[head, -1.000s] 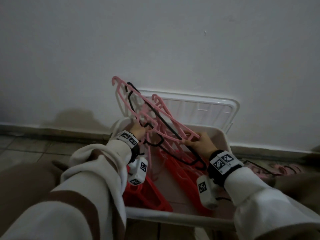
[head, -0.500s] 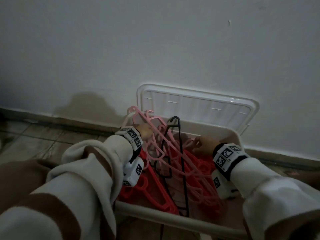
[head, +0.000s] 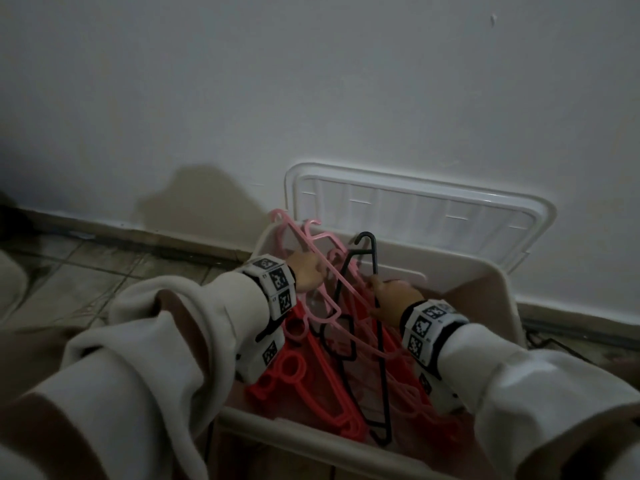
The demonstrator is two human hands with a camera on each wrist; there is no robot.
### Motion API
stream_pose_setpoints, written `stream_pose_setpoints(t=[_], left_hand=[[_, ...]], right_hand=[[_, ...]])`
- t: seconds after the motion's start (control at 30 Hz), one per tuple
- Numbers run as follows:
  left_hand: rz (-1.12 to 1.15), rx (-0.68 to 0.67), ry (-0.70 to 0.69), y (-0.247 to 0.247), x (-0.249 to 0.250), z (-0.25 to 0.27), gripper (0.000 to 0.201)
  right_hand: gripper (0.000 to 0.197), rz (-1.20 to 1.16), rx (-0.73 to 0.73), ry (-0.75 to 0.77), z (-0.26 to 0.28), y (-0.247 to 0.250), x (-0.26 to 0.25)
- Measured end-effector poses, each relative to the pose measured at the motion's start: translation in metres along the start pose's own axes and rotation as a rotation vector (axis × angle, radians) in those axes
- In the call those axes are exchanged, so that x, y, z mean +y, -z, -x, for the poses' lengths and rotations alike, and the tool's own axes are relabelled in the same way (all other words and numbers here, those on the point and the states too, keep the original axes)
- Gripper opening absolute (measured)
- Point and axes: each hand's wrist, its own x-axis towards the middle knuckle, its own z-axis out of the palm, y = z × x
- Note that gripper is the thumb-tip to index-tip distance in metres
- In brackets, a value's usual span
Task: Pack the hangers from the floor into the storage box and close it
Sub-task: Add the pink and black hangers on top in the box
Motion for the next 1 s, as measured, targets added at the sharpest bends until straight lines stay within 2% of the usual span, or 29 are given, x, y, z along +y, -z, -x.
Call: stream_pose_setpoints(t=[0.17, 0.27, 0.43, 0.57, 0.7, 0.8, 0.9, 1.0], left_hand=[[-0.034, -0.053, 0.049, -0.014, -0.021, 0.002, 0.014], [-0.010, -0.071, 0.058, -0.017, -0.030, 0.006, 0.025], [0.209, -0.183, 0.136, -0.026, -0.038, 0.011, 0.031], [0.366, -0.223, 0.196, -0.036, -0.036, 0.015, 0.039], [0.380, -0.285, 0.213, -0.038, -0.023, 0.023, 0.046], [0.426, -0.181, 0.170, -0.035, -0.008, 0.025, 0.040], [0.536, -0.026, 0.096, -0.026, 0.005, 0.022, 0.041], [0.770, 0.152, 0.018, -0.018, 0.015, 0.023, 0.036]], right_hand=[[0.033, 0.131, 0.063, -0.052, -0.014, -0.016, -0.002], [0.039, 0.149, 0.060, -0.025, -0.017, -0.016, -0.003], [0.040, 0.071, 0.049, -0.013, -0.012, -0.004, 0.003], [0.039, 0.050, 0.022, 0.003, -0.005, 0.009, 0.008], [0.030, -0.169, 0.096, -0.002, 0.005, 0.019, 0.018], [0.013, -0.289, 0.153, 0.063, 0.015, 0.028, 0.024], [0.012, -0.357, 0.199, 0.101, 0.024, 0.035, 0.029], [0.017, -0.536, 0.183, 0.149, 0.031, 0.043, 0.028]])
